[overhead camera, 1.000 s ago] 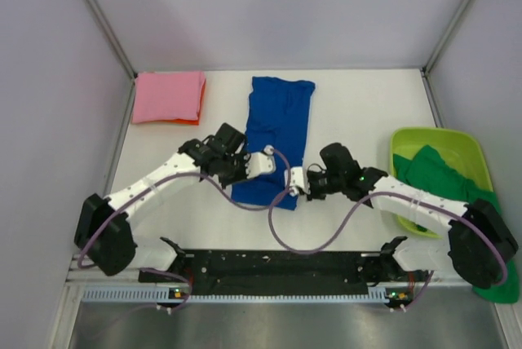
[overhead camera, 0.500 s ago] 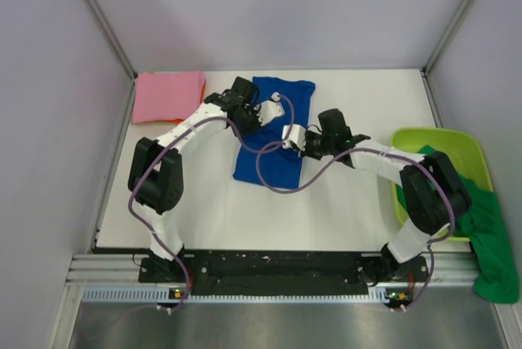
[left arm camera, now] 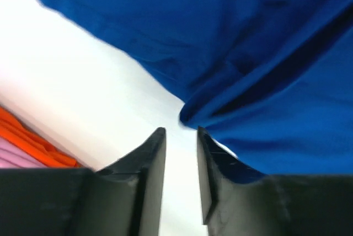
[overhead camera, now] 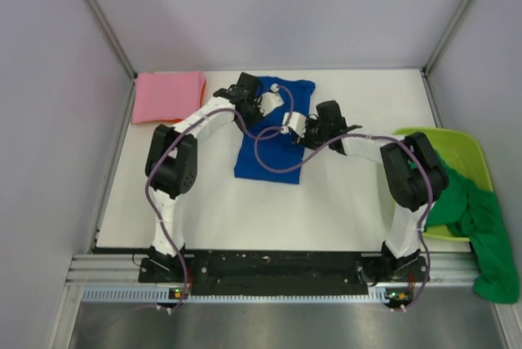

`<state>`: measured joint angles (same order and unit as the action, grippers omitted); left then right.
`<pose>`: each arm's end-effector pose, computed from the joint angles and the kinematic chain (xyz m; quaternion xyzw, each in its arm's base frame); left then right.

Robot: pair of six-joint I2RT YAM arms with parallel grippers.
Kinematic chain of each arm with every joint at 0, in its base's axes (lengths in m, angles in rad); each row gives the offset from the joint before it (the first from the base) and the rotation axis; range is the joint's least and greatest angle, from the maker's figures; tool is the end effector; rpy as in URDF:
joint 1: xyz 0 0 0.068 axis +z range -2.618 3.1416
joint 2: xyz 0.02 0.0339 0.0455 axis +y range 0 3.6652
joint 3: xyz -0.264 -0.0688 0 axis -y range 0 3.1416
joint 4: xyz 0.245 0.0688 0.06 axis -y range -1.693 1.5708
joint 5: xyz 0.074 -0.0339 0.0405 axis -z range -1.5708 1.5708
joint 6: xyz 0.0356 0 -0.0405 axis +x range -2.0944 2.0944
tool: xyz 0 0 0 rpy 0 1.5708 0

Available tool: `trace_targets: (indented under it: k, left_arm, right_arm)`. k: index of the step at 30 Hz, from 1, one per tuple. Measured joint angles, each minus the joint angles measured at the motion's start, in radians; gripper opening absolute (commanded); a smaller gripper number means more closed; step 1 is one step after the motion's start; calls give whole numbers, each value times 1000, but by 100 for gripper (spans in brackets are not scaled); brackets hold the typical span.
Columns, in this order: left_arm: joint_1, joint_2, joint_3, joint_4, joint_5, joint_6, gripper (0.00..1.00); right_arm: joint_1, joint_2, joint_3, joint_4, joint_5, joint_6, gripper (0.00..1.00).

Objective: Fold and stack the t-shirts
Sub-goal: Fold the folded rectangular tshirt in 1/3 of the way, then grab one side of the 2/3 rectangular tshirt with both arms

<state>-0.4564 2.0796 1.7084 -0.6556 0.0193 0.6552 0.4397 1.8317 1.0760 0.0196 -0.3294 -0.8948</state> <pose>0.4085 -0.2013 0.2173 0.5104 0.8168 0.0174 0.2682 0.3456 0.1753 0.1719 -0.6103 0.6673 0.0558 0.4234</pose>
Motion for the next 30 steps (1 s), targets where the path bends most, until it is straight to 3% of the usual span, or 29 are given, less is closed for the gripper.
trace_targets:
  k: [4, 7, 10, 14, 18, 21, 26, 30]
  left_arm:
    - [40, 63, 88, 40, -74, -54, 53]
    - [74, 92, 171, 56, -85, -80, 54]
    - [104, 46, 158, 73, -39, -58, 53]
    - [107, -156, -68, 71, 129, 74, 58]
    - [75, -420, -387, 47, 319, 266, 59]
    - [44, -498, -546, 51, 385, 362, 61]
    - [-2, -471, -704, 87, 381, 431, 62]
    - [-33, -432, -742, 165, 338, 427, 62]
  right_arm:
    - [-27, 79, 80, 45, 107, 79, 51]
    - [-48, 77, 127, 66, 165, 131, 53]
    - [-56, -11, 92, 62, 138, 128, 58]
    - [-2, -256, -89, 18, 37, 42, 61]
    - [152, -430, -267, -15, -40, -49, 61]
    - [239, -426, -345, -29, -46, -87, 59]
    - [292, -330, -395, -30, 14, -112, 49]
    - [298, -281, -386, 14, 69, -118, 26]
